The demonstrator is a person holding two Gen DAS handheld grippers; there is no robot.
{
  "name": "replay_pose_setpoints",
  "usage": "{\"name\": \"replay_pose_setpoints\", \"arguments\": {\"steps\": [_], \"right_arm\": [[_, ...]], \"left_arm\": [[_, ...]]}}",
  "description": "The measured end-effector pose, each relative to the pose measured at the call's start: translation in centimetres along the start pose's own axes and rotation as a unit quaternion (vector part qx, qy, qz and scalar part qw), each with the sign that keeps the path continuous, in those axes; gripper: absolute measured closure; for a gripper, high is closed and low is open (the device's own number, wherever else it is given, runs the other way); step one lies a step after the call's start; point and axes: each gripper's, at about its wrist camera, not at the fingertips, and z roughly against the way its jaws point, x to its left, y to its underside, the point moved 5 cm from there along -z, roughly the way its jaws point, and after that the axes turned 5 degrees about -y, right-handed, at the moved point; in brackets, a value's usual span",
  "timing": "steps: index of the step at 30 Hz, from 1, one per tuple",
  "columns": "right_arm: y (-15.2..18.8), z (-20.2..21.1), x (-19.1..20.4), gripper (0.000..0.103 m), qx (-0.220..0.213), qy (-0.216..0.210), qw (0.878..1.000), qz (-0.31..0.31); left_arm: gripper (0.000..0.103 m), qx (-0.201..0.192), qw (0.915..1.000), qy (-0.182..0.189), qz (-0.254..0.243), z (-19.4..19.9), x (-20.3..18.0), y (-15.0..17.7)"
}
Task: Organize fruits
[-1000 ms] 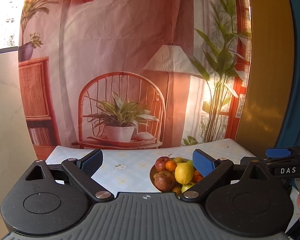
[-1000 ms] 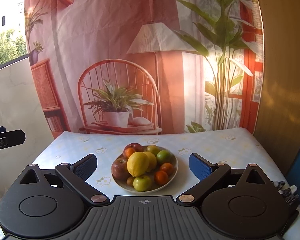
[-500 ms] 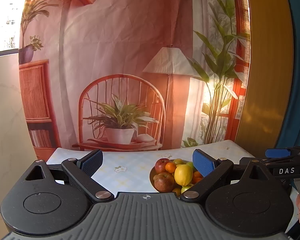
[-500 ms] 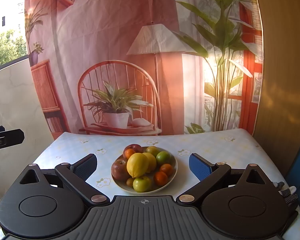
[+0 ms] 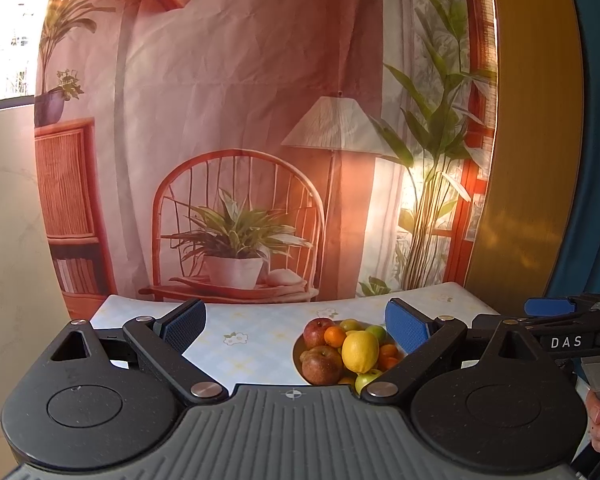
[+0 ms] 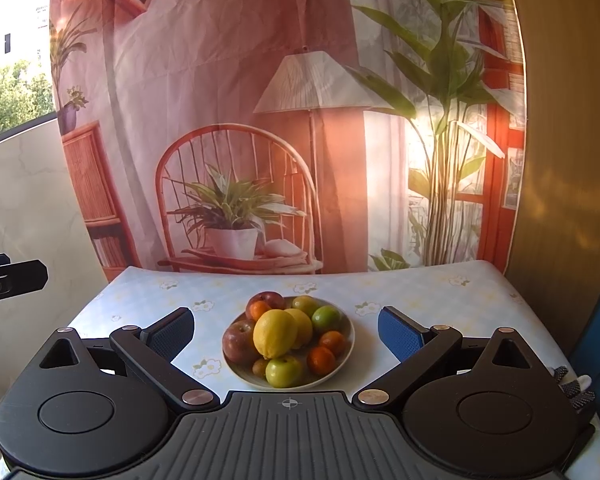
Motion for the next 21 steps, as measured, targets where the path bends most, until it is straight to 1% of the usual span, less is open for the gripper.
{"name": "replay_pose_setpoints", "arguments": {"steps": [11,21], "right_arm": [[0.22,-0.11,0.04,0.006,0.0,-0.001,1.0,-0.001],[-0.11,-0.15,0.09,0.006,0.003,-0.002,1.0,-0.002]], "left_arm": [[0.005,-0.001,1.0,0.005,0.003,0.03,-0.05,-0.12],[0.005,0.003,0.9998,0.008,0.015,-0.22,0.19,-0.07]]}}
